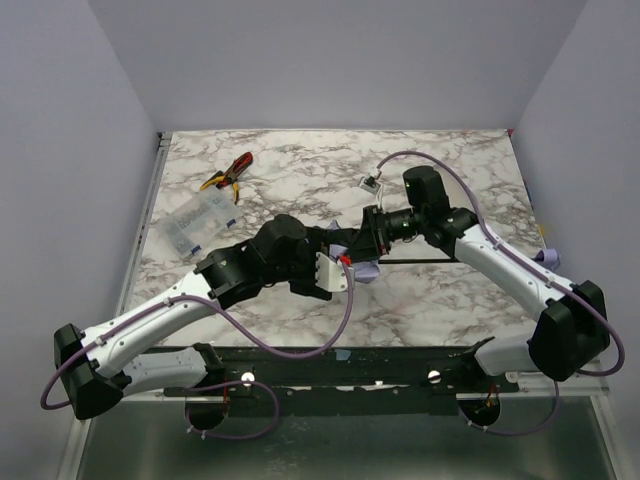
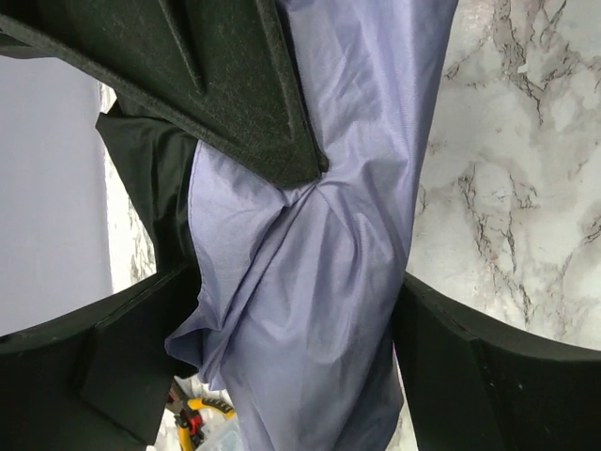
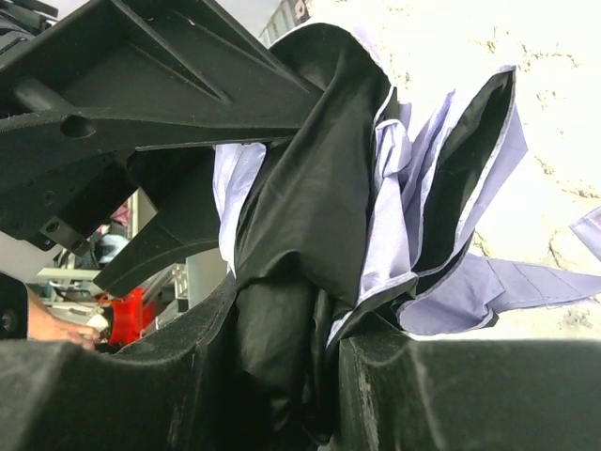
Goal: Open the umbrella
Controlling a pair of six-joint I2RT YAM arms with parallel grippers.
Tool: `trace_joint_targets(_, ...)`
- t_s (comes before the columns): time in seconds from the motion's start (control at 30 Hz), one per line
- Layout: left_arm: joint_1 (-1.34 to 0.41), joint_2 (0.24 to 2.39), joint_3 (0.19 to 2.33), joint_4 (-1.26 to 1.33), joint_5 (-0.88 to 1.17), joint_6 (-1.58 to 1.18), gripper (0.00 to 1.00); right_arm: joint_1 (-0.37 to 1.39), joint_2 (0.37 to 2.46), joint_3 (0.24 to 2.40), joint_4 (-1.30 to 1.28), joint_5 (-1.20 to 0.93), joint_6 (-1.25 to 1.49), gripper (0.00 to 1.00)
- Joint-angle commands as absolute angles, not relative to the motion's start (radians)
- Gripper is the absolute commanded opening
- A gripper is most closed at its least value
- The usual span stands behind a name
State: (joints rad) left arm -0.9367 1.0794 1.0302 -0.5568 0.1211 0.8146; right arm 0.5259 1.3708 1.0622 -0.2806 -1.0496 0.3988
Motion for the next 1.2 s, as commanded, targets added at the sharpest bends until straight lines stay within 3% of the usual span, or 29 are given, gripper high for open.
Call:
trace_joint_targets(0.0,-0.940,1.094,1.003,-0.555,0.129,0.780,0.75,0.561,1.365,1.126,-0.237,-1.183,0.391,0.00)
trace_joint_targets(0.33,-0.936,1.062,0.944,-0.564,0.149,0.686,0.01,0.561,1.365,1.173,-0.293,-1.155,0.324,0.02)
trace_joint_targets(0.43,-0.930,1.057,0.949,-0.570,0.169,0.674,0.00,0.561,1.367,1.200,-0.289,-1.117,0.316,0.16)
trace_joint_targets(0.53,-0.921,1.051,0.955,-0.569,0.199,0.636,0.00,0.561,1.373,1.249,-0.241,-1.048,0.330,0.53)
trace_joint_targets(0.6,-0.897,1.052,0.966,-0.577,0.239,0.593,0.00,0.561,1.391,1.314,-0.220,-0.985,0.322,0.69)
trace_joint_targets(0.73,-0.832,1.061,0.987,-0.580,0.313,0.503,0.00,0.555,1.444,1.521,-0.214,-0.835,0.276,0.90)
trace_joint_targets(1.0,-0.633,1.135,1.059,-0.576,0.450,0.289,0.00,0.549,1.526,1.862,-0.079,-0.736,0.234,0.96)
trace_joint_targets(1.17,-0.493,1.130,1.081,-0.503,0.583,0.149,0.00,0.549,1.468,1.771,-0.046,-0.747,0.309,0.90)
